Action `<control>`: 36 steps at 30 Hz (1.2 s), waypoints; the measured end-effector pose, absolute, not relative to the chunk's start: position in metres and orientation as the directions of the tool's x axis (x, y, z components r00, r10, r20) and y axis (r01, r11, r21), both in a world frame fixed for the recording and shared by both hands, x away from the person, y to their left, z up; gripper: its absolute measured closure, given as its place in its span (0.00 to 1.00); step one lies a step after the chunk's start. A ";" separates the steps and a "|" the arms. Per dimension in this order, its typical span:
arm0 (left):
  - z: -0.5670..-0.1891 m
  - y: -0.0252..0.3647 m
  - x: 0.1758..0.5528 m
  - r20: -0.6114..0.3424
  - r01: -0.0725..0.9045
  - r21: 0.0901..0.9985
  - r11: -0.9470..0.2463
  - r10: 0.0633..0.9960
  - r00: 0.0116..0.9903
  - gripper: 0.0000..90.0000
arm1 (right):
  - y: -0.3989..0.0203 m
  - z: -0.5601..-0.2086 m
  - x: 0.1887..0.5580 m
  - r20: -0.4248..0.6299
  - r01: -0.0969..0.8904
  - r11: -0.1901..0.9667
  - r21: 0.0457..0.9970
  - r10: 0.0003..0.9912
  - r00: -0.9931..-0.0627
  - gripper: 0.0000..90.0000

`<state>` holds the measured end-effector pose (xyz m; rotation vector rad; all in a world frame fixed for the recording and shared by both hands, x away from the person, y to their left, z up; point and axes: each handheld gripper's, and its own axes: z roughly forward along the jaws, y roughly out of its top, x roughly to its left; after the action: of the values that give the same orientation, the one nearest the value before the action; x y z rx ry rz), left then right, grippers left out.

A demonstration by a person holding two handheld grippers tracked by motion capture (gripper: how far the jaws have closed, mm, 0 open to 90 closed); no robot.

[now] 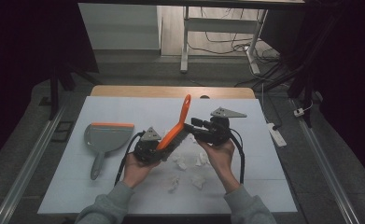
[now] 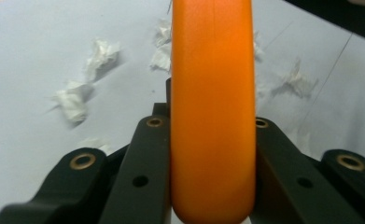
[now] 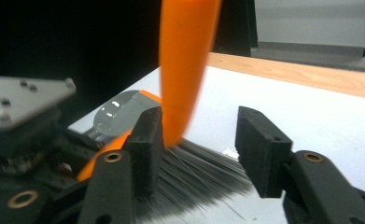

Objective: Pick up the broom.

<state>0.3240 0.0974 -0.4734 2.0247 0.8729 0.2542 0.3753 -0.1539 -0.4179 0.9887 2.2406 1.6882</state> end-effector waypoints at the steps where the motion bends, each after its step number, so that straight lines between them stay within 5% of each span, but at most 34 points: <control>1: -0.472 0.099 0.323 -0.130 0.481 0.794 -0.371 0.669 0.732 0.88 | -0.155 -0.417 0.375 0.235 0.393 0.160 0.905 0.582 -0.778 0.53; 27: -0.459 0.092 0.333 -0.015 0.473 0.643 -0.602 0.608 0.794 0.88 | -0.186 -0.395 0.354 0.032 0.244 0.393 0.887 0.472 -0.881 0.46; 36: -0.448 0.078 0.336 0.056 0.413 0.531 -0.740 0.517 0.854 0.88 | -0.175 -0.394 0.351 -0.047 0.203 0.518 0.831 0.429 -0.902 0.45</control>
<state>0.3355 0.0785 -0.4478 2.5129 0.6797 0.2722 0.3508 -0.1748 -0.3942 0.5335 2.5138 1.3287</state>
